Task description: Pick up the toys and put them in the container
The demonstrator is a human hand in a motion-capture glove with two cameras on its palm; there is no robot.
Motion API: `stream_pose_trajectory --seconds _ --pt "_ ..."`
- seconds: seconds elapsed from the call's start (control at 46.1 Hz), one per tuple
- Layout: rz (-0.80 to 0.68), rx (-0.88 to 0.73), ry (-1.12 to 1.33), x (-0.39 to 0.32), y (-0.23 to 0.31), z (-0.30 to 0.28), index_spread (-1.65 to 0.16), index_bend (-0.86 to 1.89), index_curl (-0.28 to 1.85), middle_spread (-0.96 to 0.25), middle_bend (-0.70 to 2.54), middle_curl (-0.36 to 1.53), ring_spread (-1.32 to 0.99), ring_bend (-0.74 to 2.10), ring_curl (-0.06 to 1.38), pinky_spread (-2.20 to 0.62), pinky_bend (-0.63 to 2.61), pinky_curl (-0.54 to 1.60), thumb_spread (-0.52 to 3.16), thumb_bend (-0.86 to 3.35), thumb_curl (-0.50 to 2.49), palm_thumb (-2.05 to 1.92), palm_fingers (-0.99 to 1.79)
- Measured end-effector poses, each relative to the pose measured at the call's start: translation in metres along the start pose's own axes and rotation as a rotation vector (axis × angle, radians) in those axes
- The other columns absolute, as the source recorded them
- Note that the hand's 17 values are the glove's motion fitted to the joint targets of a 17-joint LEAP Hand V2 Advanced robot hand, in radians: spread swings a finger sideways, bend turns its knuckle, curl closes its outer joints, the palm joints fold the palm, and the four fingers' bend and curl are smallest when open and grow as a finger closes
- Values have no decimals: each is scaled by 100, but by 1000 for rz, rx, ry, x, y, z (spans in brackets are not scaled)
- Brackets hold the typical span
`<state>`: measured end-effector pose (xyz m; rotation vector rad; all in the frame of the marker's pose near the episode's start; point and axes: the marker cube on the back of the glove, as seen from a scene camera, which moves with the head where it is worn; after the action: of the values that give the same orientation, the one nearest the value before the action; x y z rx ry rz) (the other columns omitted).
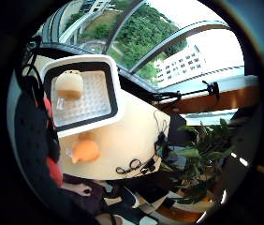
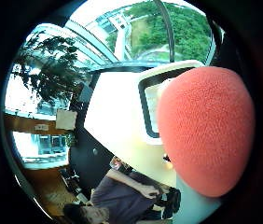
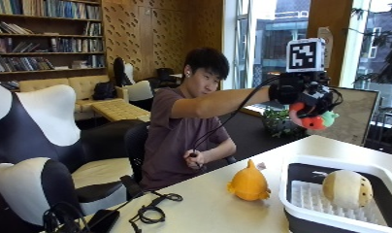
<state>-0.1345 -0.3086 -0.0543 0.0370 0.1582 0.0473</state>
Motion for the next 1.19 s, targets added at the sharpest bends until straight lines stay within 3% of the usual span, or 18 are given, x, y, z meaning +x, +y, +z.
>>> stream_pose_trajectory --seconds 0.39,0.477,0.52,0.542,0.564,0.629,0.845,1.192 --pt "239 16 96 56 -52 94 -45 28 57 -58 52 96 -42 116 65 -36 117 44 47 2 104 74 75" --pt "262 -41 72 61 -58 116 -41 16 57 -56 31 91 -40 114 65 -34 129 47 58 0 103 71 46" --pt "253 -105 65 62 -61 126 -38 10 55 -52 22 87 -37 110 64 -30 128 47 73 -5 98 56 18" --pt "246 -137 58 62 -62 131 -35 9 54 -46 16 85 -34 97 62 -26 126 48 79 -9 95 48 -16" --pt "239 -163 48 62 -63 135 -33 9 54 -42 15 84 -29 89 61 -23 125 49 83 -10 92 43 -31" --pt "223 -199 2 61 -65 142 -30 4 45 -29 8 76 -19 60 52 -14 119 44 94 -14 81 23 -57" --pt "146 -209 -101 46 -48 120 -24 4 32 -8 7 57 -5 33 37 -2 96 34 115 -5 61 -2 -46" --pt "33 -148 105 59 81 13 -21 3 19 0 10 38 1 25 35 1 81 30 125 -4 44 -4 -37"
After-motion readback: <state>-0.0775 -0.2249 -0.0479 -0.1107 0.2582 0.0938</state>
